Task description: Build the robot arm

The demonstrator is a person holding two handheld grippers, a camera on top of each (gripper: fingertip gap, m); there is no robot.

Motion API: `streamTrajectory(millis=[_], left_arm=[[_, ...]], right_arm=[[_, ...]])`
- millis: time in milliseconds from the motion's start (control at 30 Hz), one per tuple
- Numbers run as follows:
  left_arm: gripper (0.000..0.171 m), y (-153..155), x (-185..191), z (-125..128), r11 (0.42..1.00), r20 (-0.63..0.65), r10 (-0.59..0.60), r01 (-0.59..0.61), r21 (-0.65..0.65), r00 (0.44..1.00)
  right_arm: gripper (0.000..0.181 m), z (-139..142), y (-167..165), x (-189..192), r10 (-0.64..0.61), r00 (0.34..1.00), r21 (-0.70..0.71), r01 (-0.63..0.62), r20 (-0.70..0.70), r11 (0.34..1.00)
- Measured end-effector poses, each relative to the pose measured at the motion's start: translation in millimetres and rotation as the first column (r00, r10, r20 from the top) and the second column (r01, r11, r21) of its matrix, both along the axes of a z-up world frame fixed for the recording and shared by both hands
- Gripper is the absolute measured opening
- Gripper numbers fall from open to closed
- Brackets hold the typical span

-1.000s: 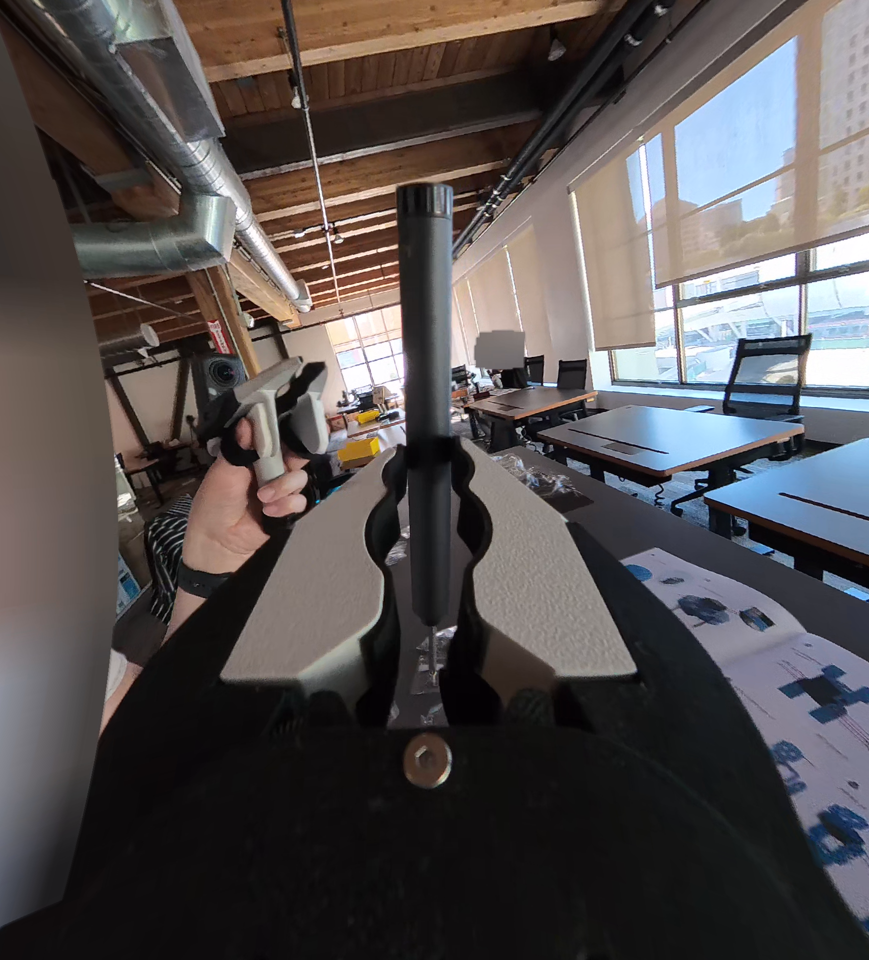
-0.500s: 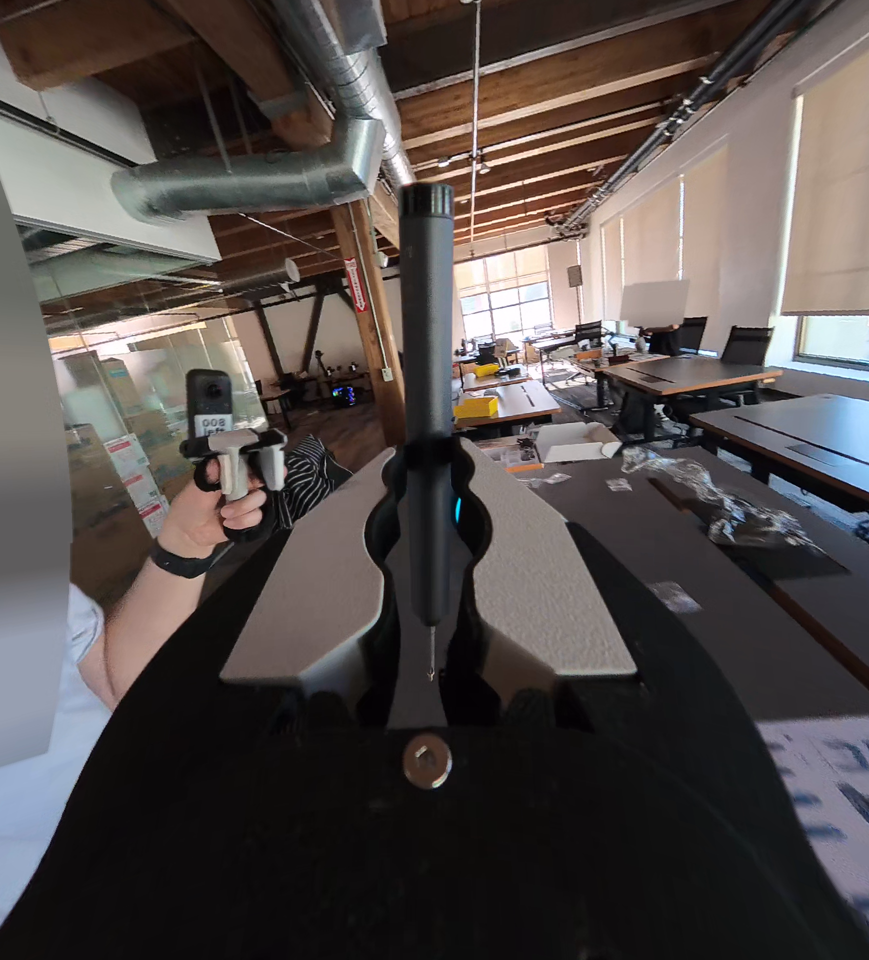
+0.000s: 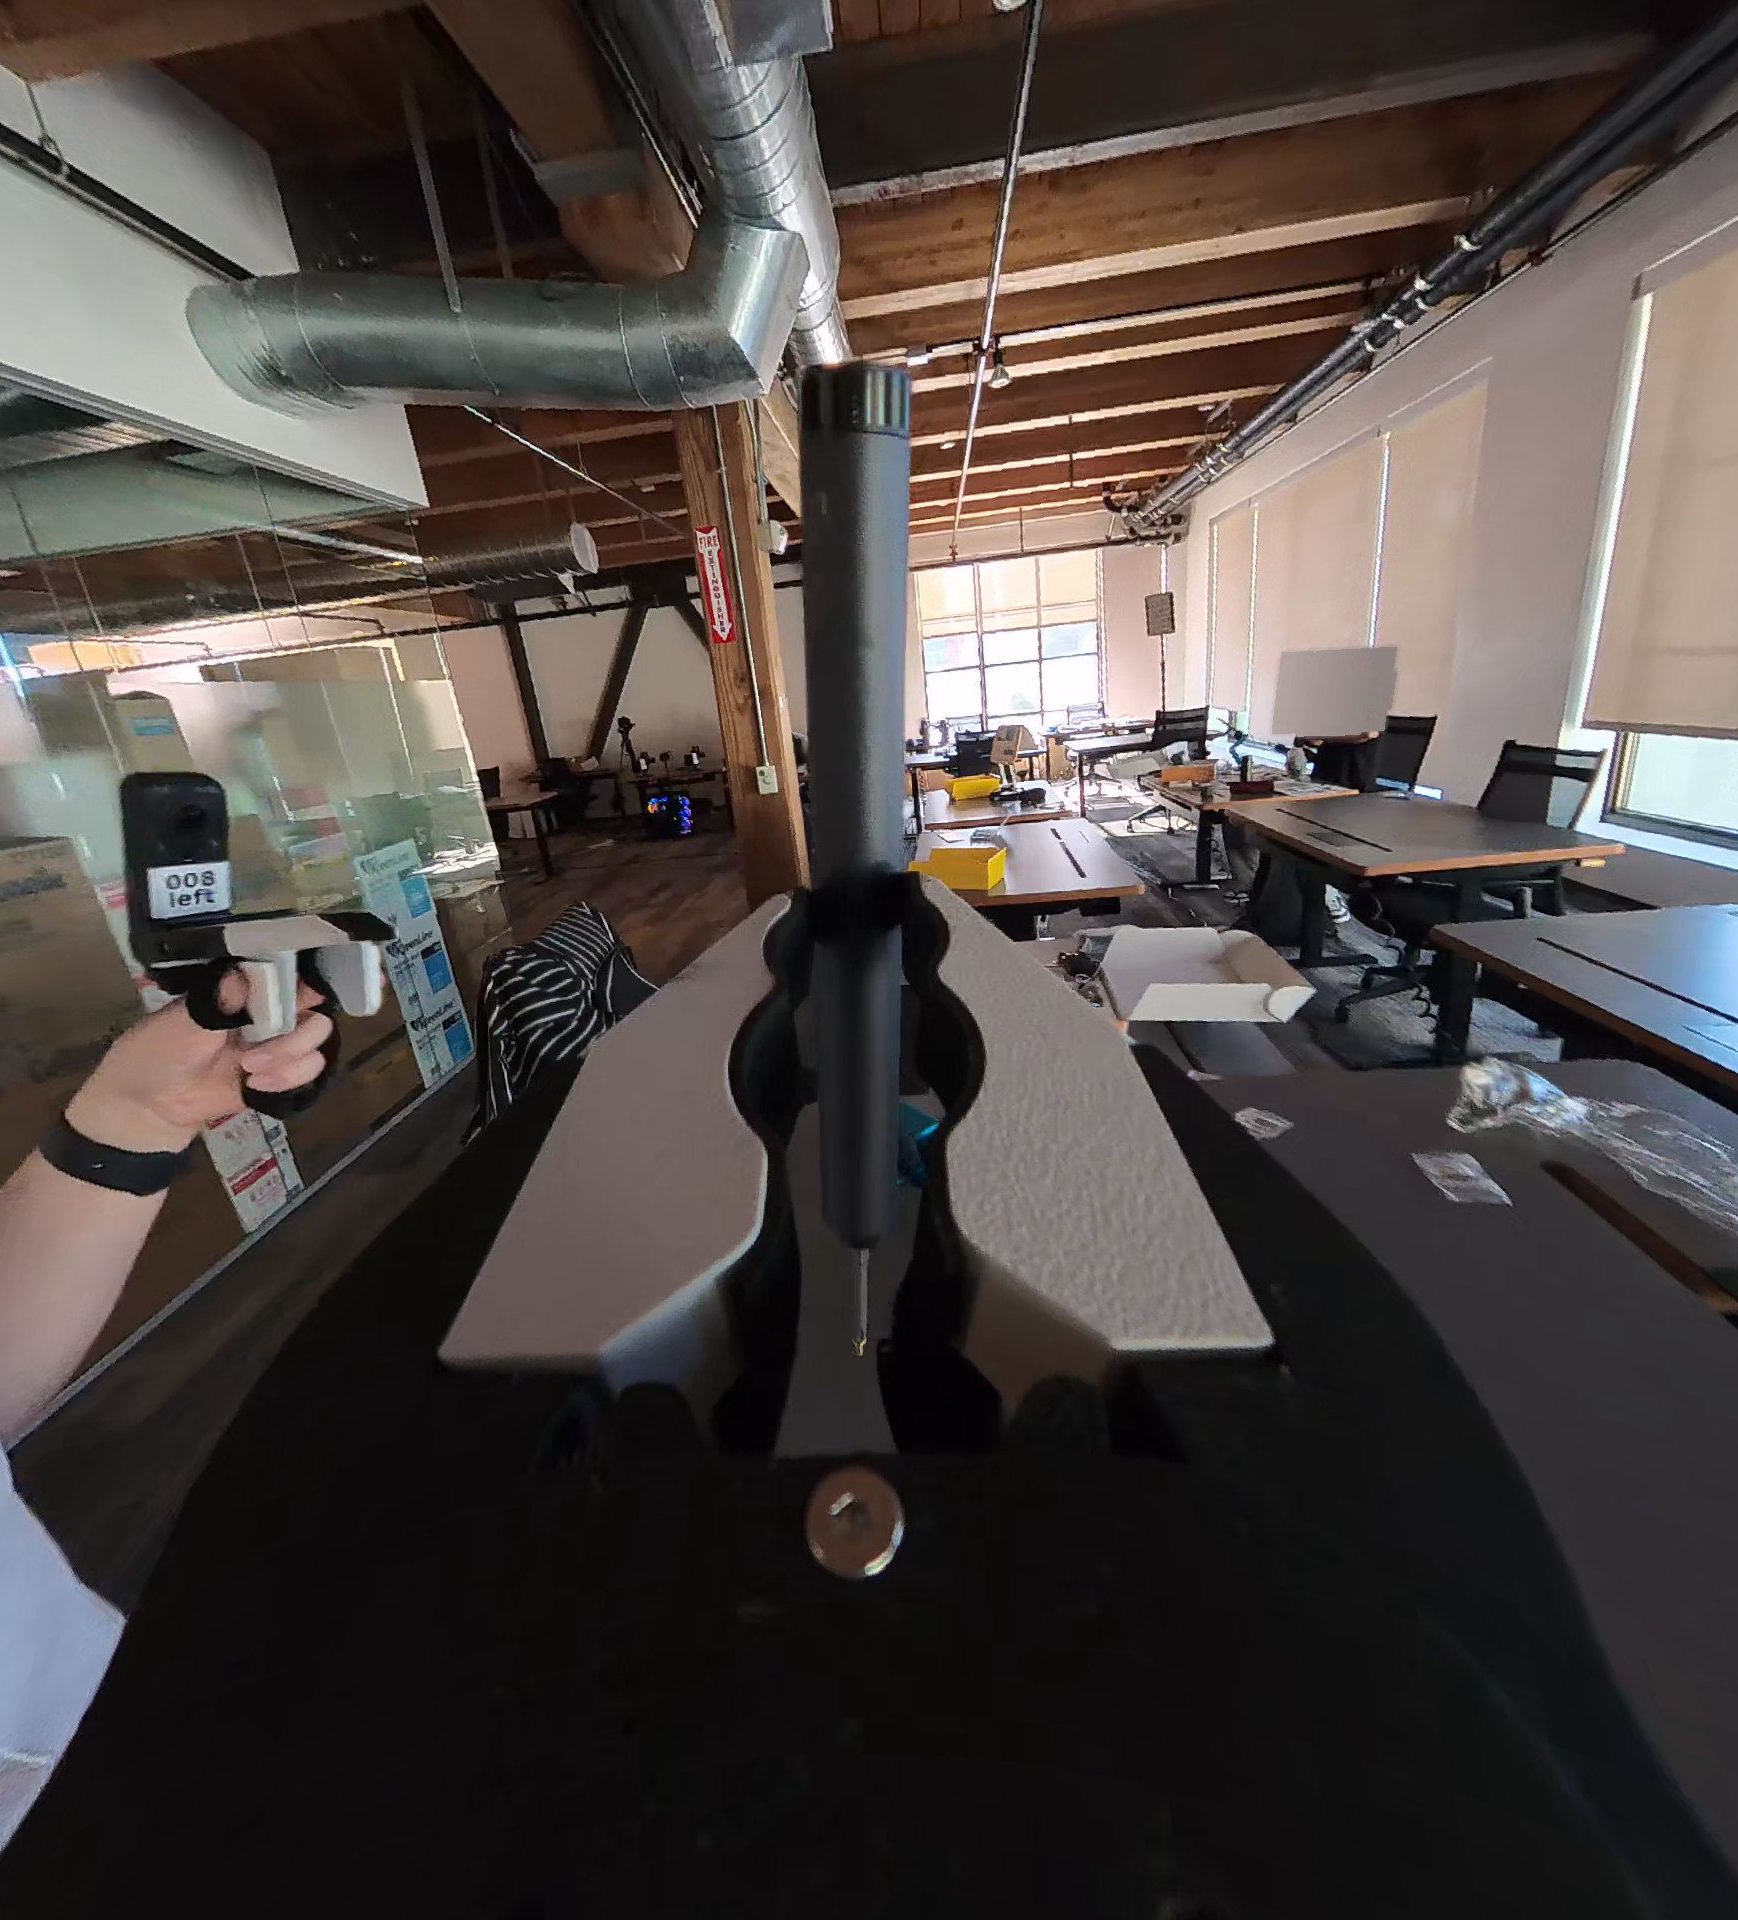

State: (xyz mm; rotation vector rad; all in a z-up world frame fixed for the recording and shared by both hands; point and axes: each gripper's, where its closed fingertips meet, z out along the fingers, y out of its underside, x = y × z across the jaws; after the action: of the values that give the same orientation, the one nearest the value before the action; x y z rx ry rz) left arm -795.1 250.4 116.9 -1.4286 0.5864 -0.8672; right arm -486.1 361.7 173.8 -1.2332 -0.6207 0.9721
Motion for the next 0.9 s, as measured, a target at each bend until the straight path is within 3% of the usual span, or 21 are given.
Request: streamTrajectory(millis=[167, 333, 633, 800, 900], left_arm=[[0.017, 50, -38, -8, 0.999, 0.063, -0.04, 0.041, -0.02, 0.997], [0.017, 104, -64, -25, 0.998, 0.095, 0.003, 0.003, -0.057, 0.996], [0.018, 189, -101, -54, 0.993, 0.04, -0.032, 0.036, -0.111, 0.999], [0.019, 240, -129, -77, 0.98, 0.011, -0.184, 0.184, -0.077, 0.983], [0.022, 271, -139, -87, 0.926, 0.013, -0.371, 0.371, -0.068, 0.929]], right_arm=[[0.016, -1, 29, -74, 0.085, 0.995, 0.009, -0.086, 0.057, 0.996], [0.016, -3, 58, -139, 0.202, 0.973, 0.038, -0.207, 0.113, 0.978], [0.016, -23, 104, -244, 0.349, 0.932, 0.007, -0.352, 0.098, 0.936], [0.016, -55, 141, -312, 0.317, 0.94, 0.011, -0.321, 0.123, 0.947], [0.016, -82, 167, -352, 0.245, 0.956, -0.013, -0.246, 0.16, 0.969]])
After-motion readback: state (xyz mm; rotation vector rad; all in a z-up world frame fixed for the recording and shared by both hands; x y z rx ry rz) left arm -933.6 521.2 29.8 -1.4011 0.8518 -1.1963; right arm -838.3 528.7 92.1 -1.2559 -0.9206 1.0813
